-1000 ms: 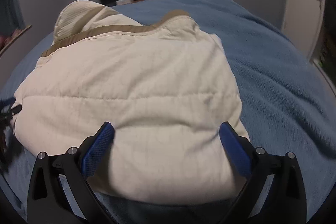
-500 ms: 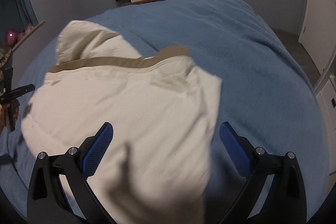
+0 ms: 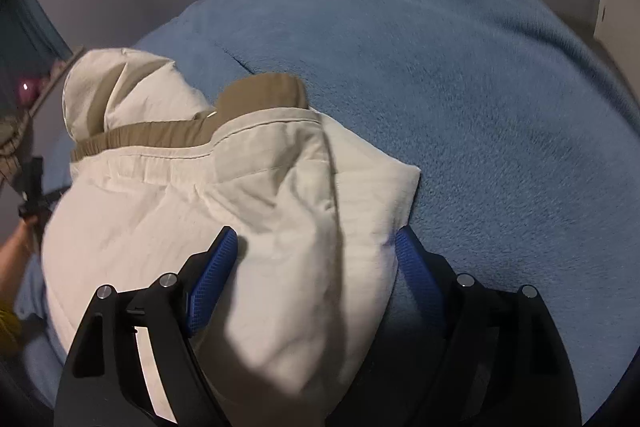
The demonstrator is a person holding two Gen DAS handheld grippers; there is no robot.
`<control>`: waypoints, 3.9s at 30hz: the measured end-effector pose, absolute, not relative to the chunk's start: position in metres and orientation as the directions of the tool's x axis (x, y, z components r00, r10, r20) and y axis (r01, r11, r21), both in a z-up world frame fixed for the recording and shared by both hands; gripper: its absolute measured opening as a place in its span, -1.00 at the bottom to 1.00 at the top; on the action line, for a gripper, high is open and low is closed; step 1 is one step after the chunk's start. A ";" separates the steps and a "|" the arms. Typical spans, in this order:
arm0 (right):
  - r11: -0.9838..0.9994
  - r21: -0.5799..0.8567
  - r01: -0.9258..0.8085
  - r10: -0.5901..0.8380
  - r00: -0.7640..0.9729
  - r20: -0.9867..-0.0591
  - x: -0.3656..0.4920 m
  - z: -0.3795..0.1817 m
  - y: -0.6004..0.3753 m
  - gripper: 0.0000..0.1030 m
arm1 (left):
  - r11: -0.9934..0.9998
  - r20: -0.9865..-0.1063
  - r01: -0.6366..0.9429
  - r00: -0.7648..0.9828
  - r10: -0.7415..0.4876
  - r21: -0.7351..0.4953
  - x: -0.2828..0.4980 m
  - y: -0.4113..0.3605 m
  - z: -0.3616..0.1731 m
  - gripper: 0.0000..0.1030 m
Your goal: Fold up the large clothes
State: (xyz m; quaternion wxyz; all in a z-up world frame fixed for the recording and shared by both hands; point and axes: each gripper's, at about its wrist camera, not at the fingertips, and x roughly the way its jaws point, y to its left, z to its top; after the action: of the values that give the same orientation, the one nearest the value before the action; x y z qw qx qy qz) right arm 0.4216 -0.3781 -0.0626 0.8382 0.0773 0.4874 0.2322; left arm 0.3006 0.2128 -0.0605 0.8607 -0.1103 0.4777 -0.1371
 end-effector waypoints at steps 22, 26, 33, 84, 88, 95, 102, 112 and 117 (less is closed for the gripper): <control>0.847 0.382 -0.370 0.525 0.463 -0.714 0.429 -0.063 -0.367 -0.20 | 0.886 -0.701 0.186 0.553 -0.451 -0.425 0.300 0.203 -0.069 -0.40; 0.860 0.281 -0.426 0.486 0.515 -0.706 0.410 -0.043 -0.358 -0.47 | 0.900 -0.705 0.227 0.561 -0.434 -0.373 0.292 0.198 -0.055 -0.53; 0.791 0.493 -0.363 0.607 0.366 -0.705 0.443 -0.069 -0.366 -0.43 | 0.895 -0.725 0.222 0.526 -0.445 -0.388 0.316 0.186 -0.061 -0.42; 0.890 0.381 -0.252 0.456 0.442 -0.773 0.290 -0.041 -0.385 -0.77 | 0.919 -0.779 0.277 0.493 -0.387 -0.281 0.275 0.164 -0.062 -0.72; 0.889 0.393 -0.236 0.458 0.425 -0.781 0.294 -0.059 -0.384 -0.68 | 0.905 -0.770 0.265 0.478 -0.423 -0.333 0.278 0.167 -0.073 -0.63; 0.931 0.333 -0.152 0.366 0.439 -0.821 0.278 -0.052 -0.382 -0.09 | 0.931 -0.782 0.197 0.504 -0.366 -0.308 0.262 0.158 -0.060 0.29; 0.980 0.034 -0.198 0.146 0.581 -0.801 0.204 0.012 -0.345 0.52 | 0.972 -0.786 0.206 0.580 -0.213 -0.111 0.206 0.121 -0.007 0.74; 0.961 -0.022 -0.277 0.149 0.578 -0.802 0.086 0.022 -0.278 0.85 | 0.991 -0.852 0.126 0.514 -0.101 -0.042 0.117 0.034 -0.007 0.87; 0.963 -0.024 -0.267 0.131 0.546 -0.828 0.079 -0.007 -0.257 0.85 | 0.989 -0.867 0.138 0.498 -0.027 0.049 0.110 -0.002 -0.031 0.87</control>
State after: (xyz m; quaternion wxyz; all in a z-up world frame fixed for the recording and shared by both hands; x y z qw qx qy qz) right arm 0.0791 -0.2574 -0.0068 0.8760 -0.0737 0.4629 0.1136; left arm 0.1101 -0.0020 -0.0308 0.8636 0.0559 0.4987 -0.0479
